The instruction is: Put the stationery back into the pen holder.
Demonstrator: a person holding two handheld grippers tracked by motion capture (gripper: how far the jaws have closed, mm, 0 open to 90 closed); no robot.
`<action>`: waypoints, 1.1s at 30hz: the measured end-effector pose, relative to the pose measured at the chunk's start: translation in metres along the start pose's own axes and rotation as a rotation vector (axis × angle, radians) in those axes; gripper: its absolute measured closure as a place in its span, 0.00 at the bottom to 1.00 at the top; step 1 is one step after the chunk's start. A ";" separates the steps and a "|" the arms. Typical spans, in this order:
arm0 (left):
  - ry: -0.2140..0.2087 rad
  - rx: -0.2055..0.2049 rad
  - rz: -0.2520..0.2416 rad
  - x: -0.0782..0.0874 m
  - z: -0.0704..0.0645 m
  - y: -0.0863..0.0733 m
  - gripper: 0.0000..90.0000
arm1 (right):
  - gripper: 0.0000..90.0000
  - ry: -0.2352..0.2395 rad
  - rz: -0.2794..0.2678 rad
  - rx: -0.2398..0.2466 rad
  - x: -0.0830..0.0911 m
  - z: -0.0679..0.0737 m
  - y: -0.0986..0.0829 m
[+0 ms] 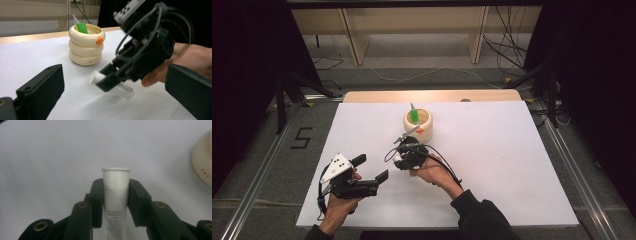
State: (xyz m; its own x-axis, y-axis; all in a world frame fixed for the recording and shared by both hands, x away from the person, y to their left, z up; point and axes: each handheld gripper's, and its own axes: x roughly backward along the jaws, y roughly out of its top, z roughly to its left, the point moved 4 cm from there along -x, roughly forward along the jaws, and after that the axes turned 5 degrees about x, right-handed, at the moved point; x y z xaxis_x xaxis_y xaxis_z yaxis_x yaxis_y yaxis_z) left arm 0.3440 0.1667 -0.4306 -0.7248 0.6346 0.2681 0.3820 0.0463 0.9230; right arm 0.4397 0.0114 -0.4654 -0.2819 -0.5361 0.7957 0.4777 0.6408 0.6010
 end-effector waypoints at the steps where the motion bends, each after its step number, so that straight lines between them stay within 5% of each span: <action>1: 0.000 0.001 0.000 0.000 0.000 0.000 0.02 | 0.75 0.002 -0.019 -0.003 0.002 -0.002 0.001; 17: -0.001 0.001 0.014 -0.002 0.002 -0.001 0.02 | 0.75 -0.031 -0.240 -0.054 0.041 -0.026 0.016; 33: 0.002 -0.003 0.024 -0.004 0.003 -0.003 0.02 | 0.75 -0.123 -0.334 -0.076 0.063 -0.052 0.032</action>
State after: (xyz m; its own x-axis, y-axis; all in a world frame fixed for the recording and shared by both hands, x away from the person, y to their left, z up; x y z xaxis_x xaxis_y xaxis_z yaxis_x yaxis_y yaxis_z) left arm 0.3471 0.1665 -0.4348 -0.7162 0.6343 0.2911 0.3979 0.0285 0.9170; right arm 0.4805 -0.0303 -0.4001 -0.5284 -0.6360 0.5624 0.4015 0.3965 0.8256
